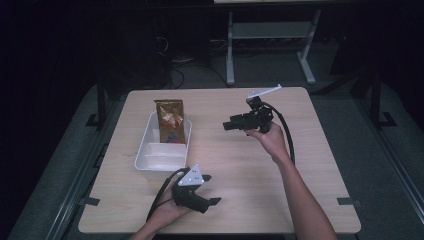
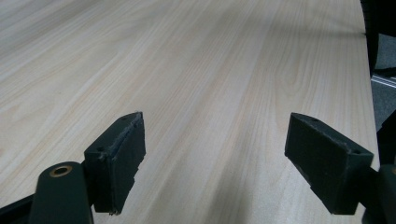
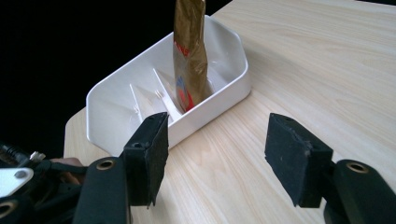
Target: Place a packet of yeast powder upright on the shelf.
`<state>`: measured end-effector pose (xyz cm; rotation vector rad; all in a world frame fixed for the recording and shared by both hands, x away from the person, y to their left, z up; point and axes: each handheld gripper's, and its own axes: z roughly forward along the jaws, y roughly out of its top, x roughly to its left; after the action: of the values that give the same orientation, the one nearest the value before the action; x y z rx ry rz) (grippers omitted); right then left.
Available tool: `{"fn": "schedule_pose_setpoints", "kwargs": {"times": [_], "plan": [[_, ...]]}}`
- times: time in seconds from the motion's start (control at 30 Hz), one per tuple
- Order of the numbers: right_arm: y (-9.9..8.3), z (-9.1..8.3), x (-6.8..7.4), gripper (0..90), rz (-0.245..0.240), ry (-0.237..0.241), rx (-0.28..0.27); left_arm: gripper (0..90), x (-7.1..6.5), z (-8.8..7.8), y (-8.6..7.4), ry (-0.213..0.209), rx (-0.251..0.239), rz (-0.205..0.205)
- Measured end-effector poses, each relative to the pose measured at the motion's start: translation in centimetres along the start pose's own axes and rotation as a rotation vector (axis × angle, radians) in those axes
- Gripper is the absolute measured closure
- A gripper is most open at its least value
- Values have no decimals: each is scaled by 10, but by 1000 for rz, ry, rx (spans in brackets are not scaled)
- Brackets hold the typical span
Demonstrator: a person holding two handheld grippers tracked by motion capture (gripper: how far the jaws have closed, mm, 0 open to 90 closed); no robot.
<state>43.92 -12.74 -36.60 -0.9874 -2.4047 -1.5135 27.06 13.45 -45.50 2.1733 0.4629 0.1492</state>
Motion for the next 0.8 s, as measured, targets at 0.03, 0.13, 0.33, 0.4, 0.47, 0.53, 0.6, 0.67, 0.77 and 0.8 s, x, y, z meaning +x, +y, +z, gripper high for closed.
{"fn": "schedule_pose_setpoints", "kwargs": {"times": [0.03, 0.13, 0.33, 0.4, 0.47, 0.53, 0.6, 0.67, 0.77, 0.8], "plan": [[-2, -2, 0, 387, 0, -1, 0, 188, 0, 0, 0, 0, 0, -1], [-6, -6, -1, 384, 5, -5, -5, 179, 0, 0, 0, 0, 2, -3], [-15, -15, -3, 370, 11, -8, -5, 170, 0, 1, 0, 3, 2, -4], [-18, -18, -2, 370, 13, -6, -11, 170, 0, 1, 1, 2, 2, -3], [-21, -20, -2, 369, 10, -9, -14, 169, -1, 1, 1, 2, 2, -3], [-25, -23, -3, 369, 12, -11, -14, 169, 0, 1, 1, 2, 1, -4], [-28, -25, -3, 364, 21, -9, -3, 169, 0, 1, 1, 3, 1, -6], [-31, -29, -3, 365, 17, -15, -14, 169, 0, 1, 1, 2, 3, -5], [-37, -33, -4, 364, 23, -17, -10, 169, 0, 1, 1, 1, -1, -8], [-39, -35, -4, 364, 24, -19, -12, 169, 0, 1, 1, 1, -1, -8]]}}
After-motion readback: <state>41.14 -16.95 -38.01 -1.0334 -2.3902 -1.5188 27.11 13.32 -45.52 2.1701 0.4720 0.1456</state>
